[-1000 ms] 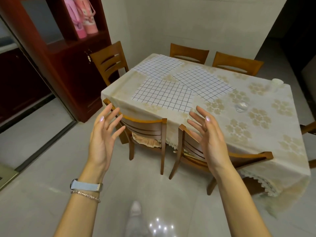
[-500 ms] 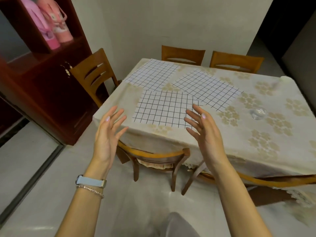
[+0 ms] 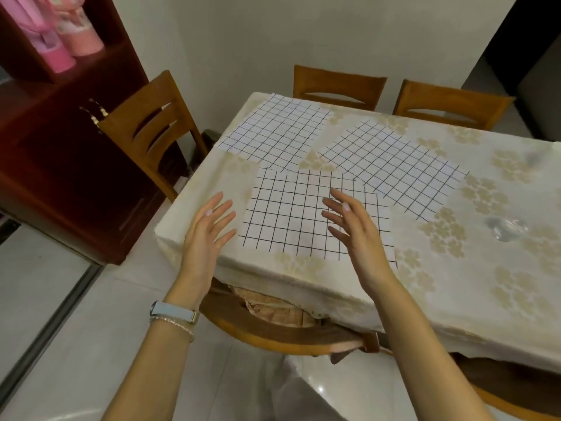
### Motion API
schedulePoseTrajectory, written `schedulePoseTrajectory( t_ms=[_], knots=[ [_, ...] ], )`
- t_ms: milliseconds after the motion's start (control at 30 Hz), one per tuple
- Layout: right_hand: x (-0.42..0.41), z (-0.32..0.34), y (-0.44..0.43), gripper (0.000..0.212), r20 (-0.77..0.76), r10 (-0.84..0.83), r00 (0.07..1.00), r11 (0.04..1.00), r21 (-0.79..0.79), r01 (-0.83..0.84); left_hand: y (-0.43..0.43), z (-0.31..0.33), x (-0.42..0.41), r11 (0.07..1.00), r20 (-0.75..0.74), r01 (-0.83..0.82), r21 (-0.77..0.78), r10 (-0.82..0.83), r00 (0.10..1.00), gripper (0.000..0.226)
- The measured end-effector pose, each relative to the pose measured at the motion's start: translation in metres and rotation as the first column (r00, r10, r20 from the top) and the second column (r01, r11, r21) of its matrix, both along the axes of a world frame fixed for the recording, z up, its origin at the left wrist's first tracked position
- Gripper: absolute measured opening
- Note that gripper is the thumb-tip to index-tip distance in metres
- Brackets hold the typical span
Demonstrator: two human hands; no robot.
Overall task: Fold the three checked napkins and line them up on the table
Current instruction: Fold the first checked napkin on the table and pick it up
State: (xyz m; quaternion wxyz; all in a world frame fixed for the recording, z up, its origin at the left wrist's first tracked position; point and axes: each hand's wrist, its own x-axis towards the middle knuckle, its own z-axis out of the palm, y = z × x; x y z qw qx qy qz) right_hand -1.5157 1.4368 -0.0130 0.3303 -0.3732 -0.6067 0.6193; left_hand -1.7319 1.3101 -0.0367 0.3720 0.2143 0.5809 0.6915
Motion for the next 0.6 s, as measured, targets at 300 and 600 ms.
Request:
schedulePoseTrajectory(
  t_ms=[300,600],
  knots=[
    [-0.068,-0.059,0.063,0.034,0.156,0.095,0.983,0.995,-0.039,-0.090,0.062,-0.066,-0.058,0.964,0.073,0.022,-0.264,-0.003,0.997,0.029],
    [-0.105,-0.150,0.079,0.047,0.391,0.185,0.902,0.980,0.002,-0.201,0.090,-0.135,-0.092,0.840,0.074,0.065,-0.539,-0.030,0.997,0.033]
  ],
)
